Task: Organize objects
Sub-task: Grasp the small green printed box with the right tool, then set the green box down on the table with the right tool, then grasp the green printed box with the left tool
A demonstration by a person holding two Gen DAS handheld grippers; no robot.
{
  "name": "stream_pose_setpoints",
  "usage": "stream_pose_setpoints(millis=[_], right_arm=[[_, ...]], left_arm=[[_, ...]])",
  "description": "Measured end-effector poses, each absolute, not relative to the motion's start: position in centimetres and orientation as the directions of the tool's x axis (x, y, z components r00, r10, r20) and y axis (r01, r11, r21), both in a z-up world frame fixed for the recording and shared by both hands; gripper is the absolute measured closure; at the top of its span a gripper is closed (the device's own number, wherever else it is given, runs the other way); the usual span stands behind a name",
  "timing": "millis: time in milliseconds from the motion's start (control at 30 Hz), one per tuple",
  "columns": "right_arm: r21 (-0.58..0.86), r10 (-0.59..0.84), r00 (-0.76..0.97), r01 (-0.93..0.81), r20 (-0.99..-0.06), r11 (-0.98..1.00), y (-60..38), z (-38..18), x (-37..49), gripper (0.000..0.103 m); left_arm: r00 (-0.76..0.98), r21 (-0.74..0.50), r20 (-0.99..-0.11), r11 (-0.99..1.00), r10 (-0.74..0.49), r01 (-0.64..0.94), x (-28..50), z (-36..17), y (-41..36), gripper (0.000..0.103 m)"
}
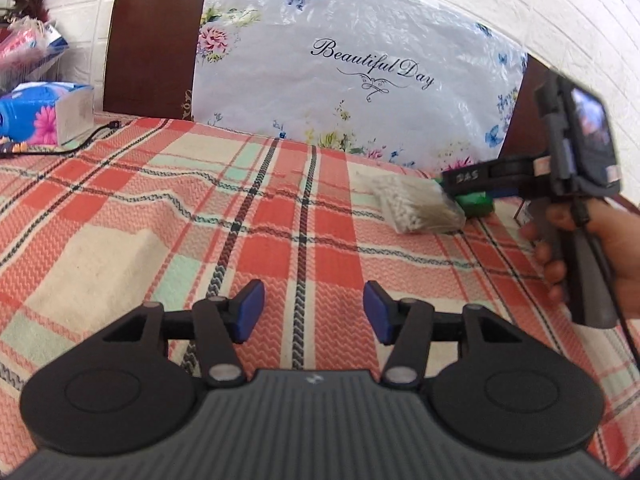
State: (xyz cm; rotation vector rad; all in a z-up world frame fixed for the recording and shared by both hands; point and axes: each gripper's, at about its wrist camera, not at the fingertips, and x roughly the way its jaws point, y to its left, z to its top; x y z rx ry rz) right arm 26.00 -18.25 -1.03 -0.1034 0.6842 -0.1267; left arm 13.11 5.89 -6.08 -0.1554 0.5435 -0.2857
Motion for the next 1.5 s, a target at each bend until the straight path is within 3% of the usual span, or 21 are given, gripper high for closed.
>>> stream_pose_setpoints(millis=[33, 167, 433, 600, 700, 733, 767, 1000, 1233, 1300, 1367, 1500], right_arm=[[-0.111, -0.134, 0.738, 0.080, -0.661, 0.991, -18.7, -1.7, 26.7, 0.025], [-0.133, -0.149, 0.752, 0.082, -0.642, 0.988, -18.5, -2.3, 26.0, 0.039], [-0.153, -0.041, 0.807, -0.062, -0.589, 0.986, -15.7, 0.1, 14.3, 0.039], [-0.258, 0.005, 0.812, -0.191, -0.583, 0.947, -15.7, 0.4, 2.9, 0.038], [-0.252, -0.003, 0.769, -0.205, -0.639, 0.946, -17.1, -0.3, -1.0, 0.027], [-0.241, -0.004, 0.770, -0.195, -0.638, 0.951, -17.6, -0.4, -2.0, 0.017], [-0.233, -0.009, 0.782, -0.174, -0.623, 0.957, -18.0, -0.5, -3.0, 0.012], [-0.117, 0.063, 0.808, -0.161, -0.586, 0.980, -20.2, 0.1, -5.3, 0.012], [-0.082, 0.129, 0.774, -0.228, -0.621, 0.970, -20.3, -0.8, -3.7, 0.009], [-0.056, 0.144, 0.750, -0.234, -0.646, 0.971, -20.4, -1.6, -2.8, 0.015], [0.004, 0.181, 0.753, -0.231, -0.633, 0.973, -21.0, -1.8, -2.4, 0.039], [0.014, 0.146, 0.790, -0.172, -0.596, 0.985, -21.5, -1.5, -2.8, 0.040]], left_arm=[[0.818, -0.235, -0.482, 0.946, -0.313, 0.224, 13.0, -6.2, 6.1, 0.046], [0.818, -0.284, -0.471, 0.934, -0.331, 0.215, 13.0, -6.5, 6.8, 0.046], [0.809, -0.291, -0.477, 0.930, -0.344, 0.224, 13.4, -6.5, 6.8, 0.043], [0.799, -0.223, -0.504, 0.943, -0.328, 0.246, 13.2, -6.2, 5.9, 0.038], [0.782, -0.112, -0.555, 0.957, -0.284, 0.268, 12.5, -5.6, 4.1, 0.033], [0.771, -0.099, -0.571, 0.956, -0.282, 0.276, 12.0, -5.4, 3.6, 0.033], [0.752, -0.128, -0.582, 0.948, -0.310, 0.291, 11.2, -5.0, 3.2, 0.033], [0.492, -0.483, -0.629, 0.798, -0.602, 0.359, 6.4, -2.7, 0.1, 0.033], [0.322, -0.544, -0.694, 0.762, -0.644, 0.351, 5.2, -3.4, -4.6, 0.034], [0.341, -0.502, -0.704, 0.776, -0.623, 0.381, 5.2, -3.7, -5.9, 0.041], [0.354, -0.471, -0.709, 0.783, -0.610, 0.405, 5.3, -3.6, -6.8, 0.052], [0.346, -0.495, -0.696, 0.770, -0.629, 0.404, 6.4, -1.7, -7.4, 0.062]])
